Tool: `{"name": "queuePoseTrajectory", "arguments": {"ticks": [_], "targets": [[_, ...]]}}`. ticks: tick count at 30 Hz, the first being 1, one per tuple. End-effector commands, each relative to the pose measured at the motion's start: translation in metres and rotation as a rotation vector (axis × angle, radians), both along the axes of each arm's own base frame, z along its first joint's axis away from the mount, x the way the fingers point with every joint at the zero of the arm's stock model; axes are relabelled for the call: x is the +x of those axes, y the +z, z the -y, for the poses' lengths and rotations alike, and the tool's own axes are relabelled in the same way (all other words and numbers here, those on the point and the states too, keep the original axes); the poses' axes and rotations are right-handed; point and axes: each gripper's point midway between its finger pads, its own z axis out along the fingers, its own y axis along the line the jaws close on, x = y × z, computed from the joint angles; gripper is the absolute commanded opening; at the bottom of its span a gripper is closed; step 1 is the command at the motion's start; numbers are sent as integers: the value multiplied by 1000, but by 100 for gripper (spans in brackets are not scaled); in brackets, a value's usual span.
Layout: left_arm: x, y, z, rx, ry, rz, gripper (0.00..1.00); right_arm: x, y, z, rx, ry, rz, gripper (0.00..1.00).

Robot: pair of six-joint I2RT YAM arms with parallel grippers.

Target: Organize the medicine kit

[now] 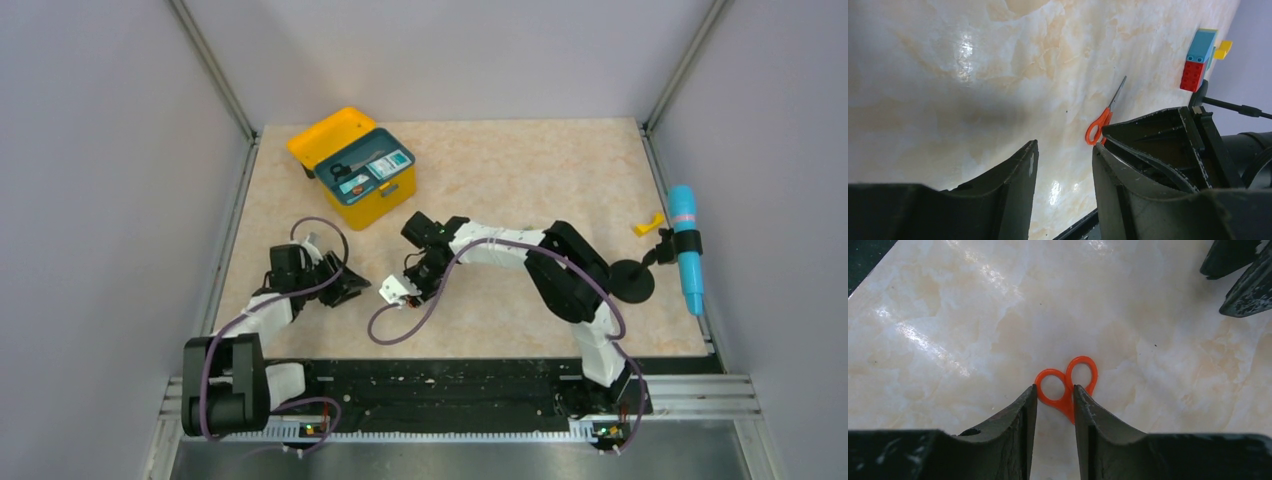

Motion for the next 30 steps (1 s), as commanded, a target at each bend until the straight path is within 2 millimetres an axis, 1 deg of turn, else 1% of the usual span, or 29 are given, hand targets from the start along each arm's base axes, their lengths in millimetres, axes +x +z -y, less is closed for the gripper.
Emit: {"name": "queuePoseTrajectory", "arguments": {"ticks": [1, 4, 5, 6, 8, 9, 11, 13, 15, 17, 18, 19, 20, 25, 27, 30], "targets": [[12, 10, 13, -49, -37, 46, 49, -8, -64, 37, -129, -57, 62, 32], [11, 6, 26, -63, -83, 24, 49, -7, -69, 40, -81, -112, 111, 29], [12, 4, 27, -67, -90, 15, 49, -6, -70, 39, -64, -127, 134, 27], [9, 3, 36, -71, -130, 12, 49, -4, -69, 38, -50, -141, 149, 27], [8, 1, 45, -75, -163, -5, 49, -2, -68, 36, -36, -159, 156, 24], [8, -1, 47, -77, -174, -18, 49, -4, -66, 35, -37, -173, 141, 24], [13, -3, 47, -71, -174, -34, 47, -10, -52, 33, -30, -171, 85, 29], [20, 0, 45, -49, -175, -39, 46, -17, -23, 27, 3, -168, -15, 36], [20, 0, 44, -35, -194, -68, 45, -20, 3, 26, 8, -154, -94, 41], [23, 5, 43, -28, -205, -68, 45, -15, 22, 20, 6, -131, -117, 46], [26, 8, 43, -27, -205, -59, 45, -14, 25, 19, -9, -122, -127, 47], [28, 11, 41, -24, -197, -51, 45, -12, 23, 19, -32, -122, -145, 48], [31, 13, 40, -21, -185, -45, 46, -12, 15, 18, -62, -129, -179, 48], [41, 29, 32, -14, -142, 0, 48, -4, 4, 4, -89, -184, -282, 49], [38, 30, 29, -6, -140, 5, 48, -1, 2, 0, -87, -186, -284, 50], [33, 24, 23, 2, -109, -5, 48, 3, -4, -2, -103, -211, -288, 52]]}}
